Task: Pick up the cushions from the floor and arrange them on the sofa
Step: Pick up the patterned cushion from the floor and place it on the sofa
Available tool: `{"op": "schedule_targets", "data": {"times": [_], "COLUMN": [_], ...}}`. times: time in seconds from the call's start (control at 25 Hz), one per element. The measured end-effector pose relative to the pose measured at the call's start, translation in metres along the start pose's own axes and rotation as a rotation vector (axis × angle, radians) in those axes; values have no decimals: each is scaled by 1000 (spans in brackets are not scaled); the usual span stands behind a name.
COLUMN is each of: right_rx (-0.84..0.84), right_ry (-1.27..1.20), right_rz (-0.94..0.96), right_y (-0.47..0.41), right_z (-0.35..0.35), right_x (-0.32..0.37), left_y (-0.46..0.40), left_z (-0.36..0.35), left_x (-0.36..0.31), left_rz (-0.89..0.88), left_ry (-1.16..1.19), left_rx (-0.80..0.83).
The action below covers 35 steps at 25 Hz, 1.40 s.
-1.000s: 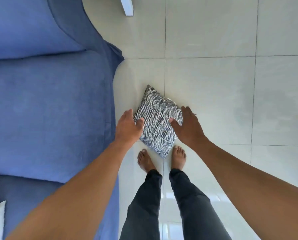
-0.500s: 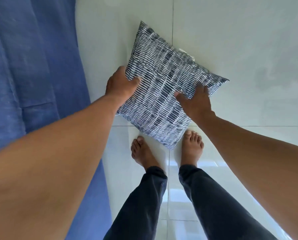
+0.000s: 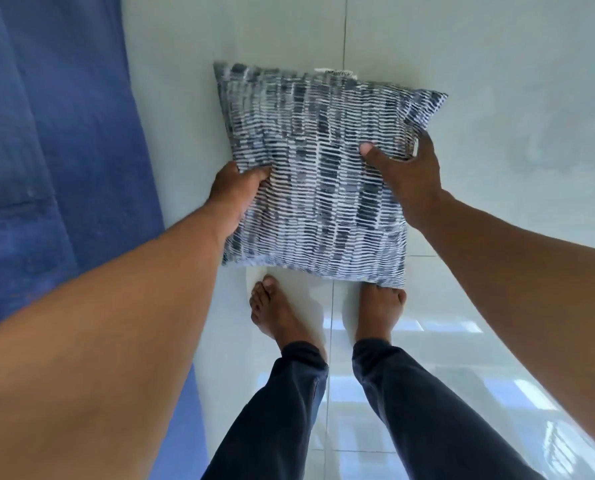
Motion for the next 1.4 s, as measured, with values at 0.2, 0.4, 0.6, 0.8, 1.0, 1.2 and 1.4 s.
{"op": "schedule_targets", "data": {"times": [0.2,0.4,0.6,0.8,1.0,1.2,1.4], "right_rx": [131,114,91,92,116,134,204], "right_ry": [-72,-85,-13,16,6,32,54], "right_rz": [-153,24,189,270,345,441,525], "right_y": [2,65,162,275,384,470,520], "right_z": [13,38,82,116,144,157,151], "right_x": [33,65,133,217,296,353,387], "left_y": [29,104,212,333,447,529,584], "left_z": [-3,16,66,128,196,254,291], "left_x": [-13,-26,-51,-84,-120,-139,-136], "left_rz": [-11,-94,-170,-244,-359,-462,-504], "left_ry": [177,257,286,343,407,441,479], "left_rx": [9,-22,-67,-108,-117,-166,-276]}}
Point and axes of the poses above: each hand's wrist, its own y-axis away from the middle knuckle, its own z-axis out of the back of the hand, x = y × z, the point moved 3 cm from there along -y, towards the middle knuckle, and after that the axes turned 1 degree about -z, right-handed, at the moved point
